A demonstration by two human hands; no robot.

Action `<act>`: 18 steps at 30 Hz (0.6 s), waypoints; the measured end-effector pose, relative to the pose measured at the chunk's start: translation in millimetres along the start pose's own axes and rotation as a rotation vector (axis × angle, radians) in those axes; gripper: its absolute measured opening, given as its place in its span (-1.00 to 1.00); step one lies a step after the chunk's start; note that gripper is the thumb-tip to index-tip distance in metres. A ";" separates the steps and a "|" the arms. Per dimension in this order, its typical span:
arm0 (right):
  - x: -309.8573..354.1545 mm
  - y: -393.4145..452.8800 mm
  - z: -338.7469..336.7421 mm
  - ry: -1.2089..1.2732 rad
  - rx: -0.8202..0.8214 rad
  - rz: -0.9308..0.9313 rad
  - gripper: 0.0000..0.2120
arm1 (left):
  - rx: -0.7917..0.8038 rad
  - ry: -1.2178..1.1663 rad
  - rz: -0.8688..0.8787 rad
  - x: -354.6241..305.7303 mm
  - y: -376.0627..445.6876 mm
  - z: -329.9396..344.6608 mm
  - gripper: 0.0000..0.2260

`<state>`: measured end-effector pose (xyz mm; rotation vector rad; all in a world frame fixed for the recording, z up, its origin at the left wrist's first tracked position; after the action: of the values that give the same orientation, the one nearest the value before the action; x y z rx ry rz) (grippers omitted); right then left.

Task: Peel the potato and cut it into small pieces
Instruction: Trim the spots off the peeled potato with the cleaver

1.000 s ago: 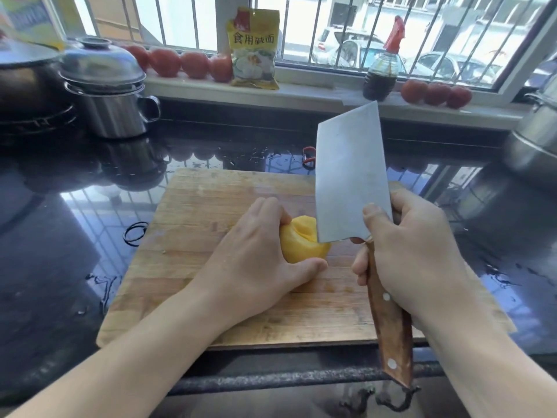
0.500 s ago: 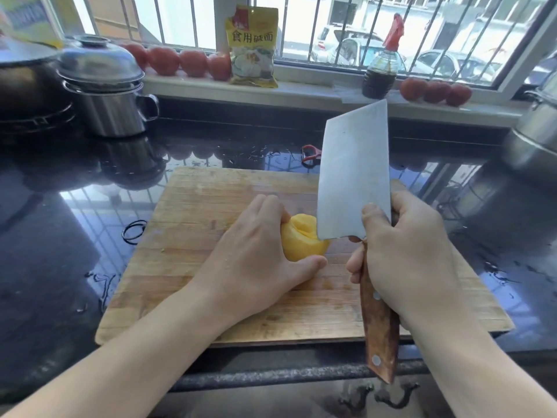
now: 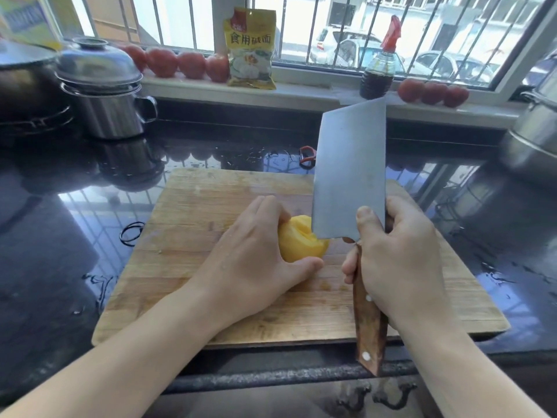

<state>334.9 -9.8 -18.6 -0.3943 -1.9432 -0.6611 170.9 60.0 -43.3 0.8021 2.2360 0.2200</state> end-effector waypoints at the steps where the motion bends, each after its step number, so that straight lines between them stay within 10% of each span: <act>1: -0.3 -0.3 1.0 0.010 -0.006 0.002 -0.83 | 0.002 0.005 0.006 -0.7 -0.1 0.0 -0.54; 18: -0.9 -6.0 -1.6 0.012 -0.050 0.044 -0.84 | -0.030 0.036 0.031 -1.6 0.6 -0.3 -0.52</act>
<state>333.2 -15.6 -20.5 -0.4612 -1.9040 -0.6829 171.9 59.6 -41.9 0.8237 2.2495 0.2837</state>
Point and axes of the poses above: each hand's wrist, its own y-axis towards the middle knuckle, its own z-axis out of the palm, x = y × z, the point moved 7 cm from there along y, towards the middle knuckle, and after that the axes turned 1 degree about -x, right-handed, at the moved point
